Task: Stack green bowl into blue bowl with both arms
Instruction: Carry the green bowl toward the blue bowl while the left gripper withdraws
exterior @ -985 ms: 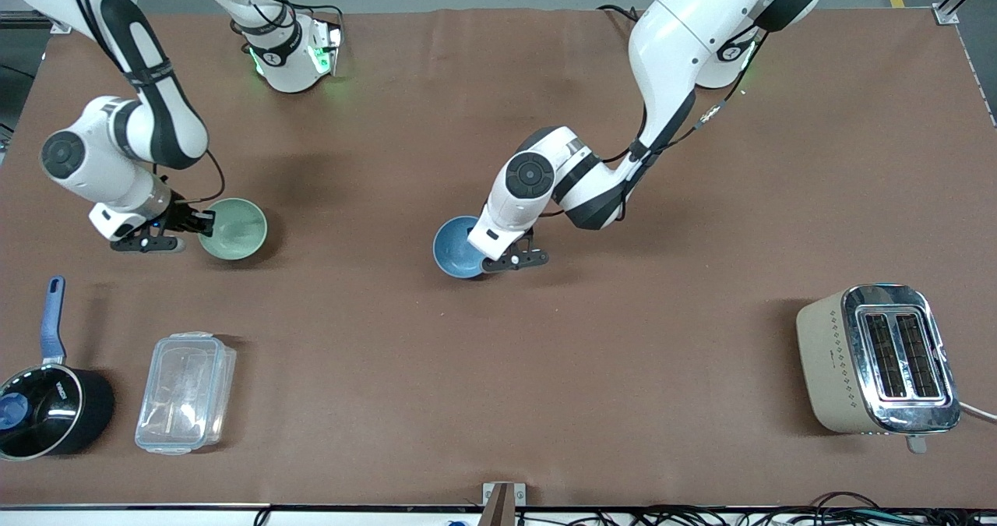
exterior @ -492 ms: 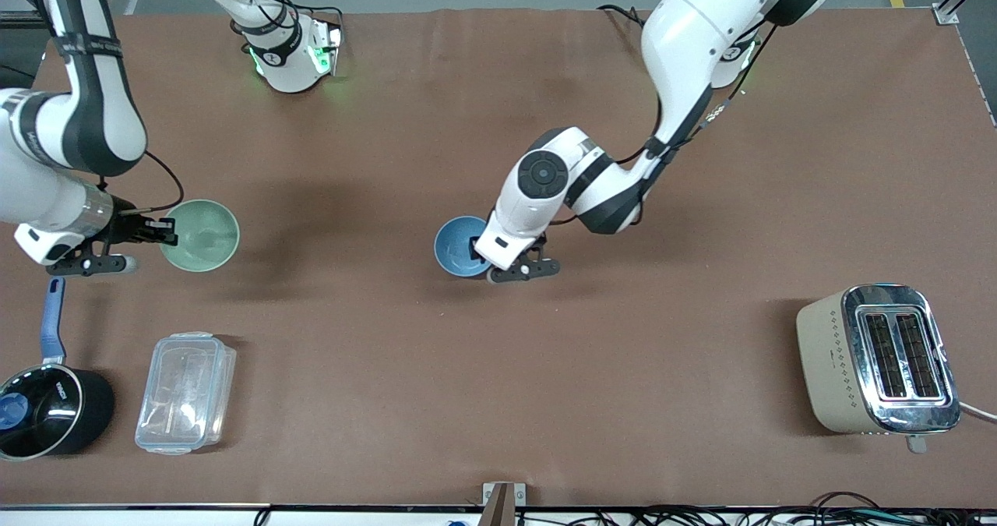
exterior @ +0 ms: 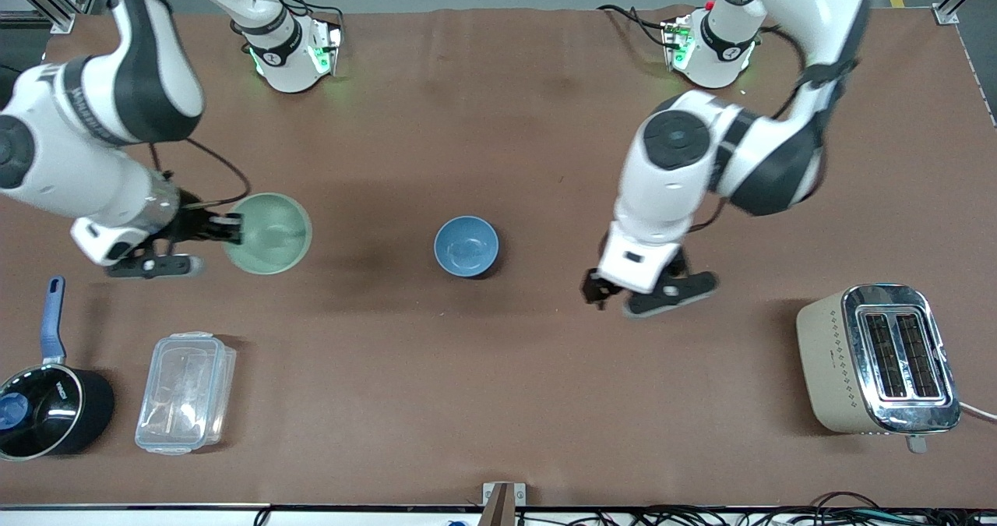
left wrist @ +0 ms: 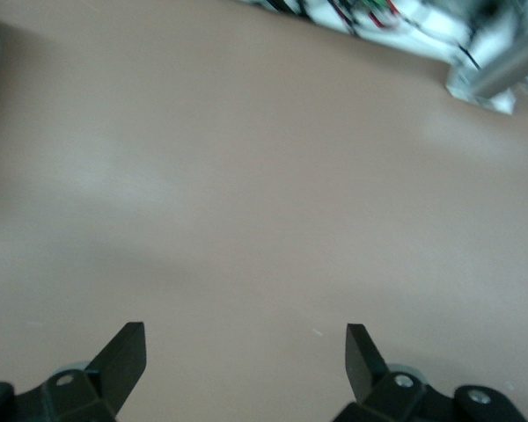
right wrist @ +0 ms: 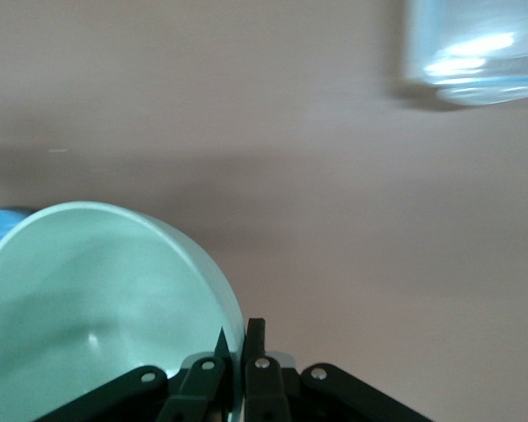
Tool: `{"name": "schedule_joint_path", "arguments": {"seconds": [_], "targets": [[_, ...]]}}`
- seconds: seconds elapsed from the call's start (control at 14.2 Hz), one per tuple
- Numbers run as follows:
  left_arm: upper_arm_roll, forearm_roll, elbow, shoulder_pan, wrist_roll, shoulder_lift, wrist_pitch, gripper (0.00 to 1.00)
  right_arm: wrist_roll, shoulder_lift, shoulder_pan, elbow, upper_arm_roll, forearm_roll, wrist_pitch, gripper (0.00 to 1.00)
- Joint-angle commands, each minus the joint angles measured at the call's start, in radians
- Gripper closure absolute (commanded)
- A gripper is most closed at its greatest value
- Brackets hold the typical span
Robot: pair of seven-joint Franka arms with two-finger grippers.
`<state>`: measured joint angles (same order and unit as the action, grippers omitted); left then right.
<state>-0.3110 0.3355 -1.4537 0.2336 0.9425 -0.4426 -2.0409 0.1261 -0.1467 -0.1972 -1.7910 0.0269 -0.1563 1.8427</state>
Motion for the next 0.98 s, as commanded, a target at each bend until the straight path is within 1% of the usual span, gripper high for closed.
{"name": "schedule_joint_path", "arguments": {"seconds": [0.0, 0.07, 0.14, 0.28, 0.49, 0.63, 0.7, 0.77, 0.91], "targets": [[-0.005, 0.004, 0.001, -0.089, -0.101, 0.093, 0.079, 0.0, 0.159, -0.005, -0.129, 0.048, 0.011, -0.06, -0.013, 1.0], [-0.007, -0.003, 0.018, -0.114, -0.147, 0.108, 0.118, 0.0, 0.208, -0.01, -0.18, 0.068, 0.011, -0.061, -0.011, 1.0], [-0.014, -0.024, 0.038, -0.159, -0.206, 0.117, 0.158, 0.0, 0.269, -0.019, -0.239, 0.097, 0.011, -0.068, -0.007, 1.0], [-0.017, -0.081, 0.05, -0.216, -0.301, 0.148, 0.2, 0.0, 0.349, -0.069, -0.338, 0.125, 0.013, -0.11, 0.045, 1.0], [-0.016, -0.145, 0.047, -0.292, -0.385, 0.206, 0.24, 0.0, 0.36, -0.148, -0.444, 0.121, 0.013, -0.123, 0.136, 1.0], [0.009, -0.182, 0.035, -0.301, -0.477, 0.252, 0.267, 0.0, 0.36, -0.197, -0.49, 0.116, 0.013, -0.123, 0.217, 1.0], [0.033, -0.197, 0.024, -0.301, -0.511, 0.265, 0.295, 0.0, 0.36, -0.215, -0.502, 0.116, 0.013, -0.123, 0.246, 1.0], [0.071, -0.237, 0.015, -0.297, -0.549, 0.292, 0.316, 0.0, 0.356, -0.229, -0.507, 0.116, 0.013, -0.123, 0.271, 1.0], [0.124, -0.289, -0.013, -0.293, -0.637, 0.338, 0.355, 0.0, 0.325, -0.249, -0.515, 0.088, 0.013, -0.121, 0.341, 1.0]]}}
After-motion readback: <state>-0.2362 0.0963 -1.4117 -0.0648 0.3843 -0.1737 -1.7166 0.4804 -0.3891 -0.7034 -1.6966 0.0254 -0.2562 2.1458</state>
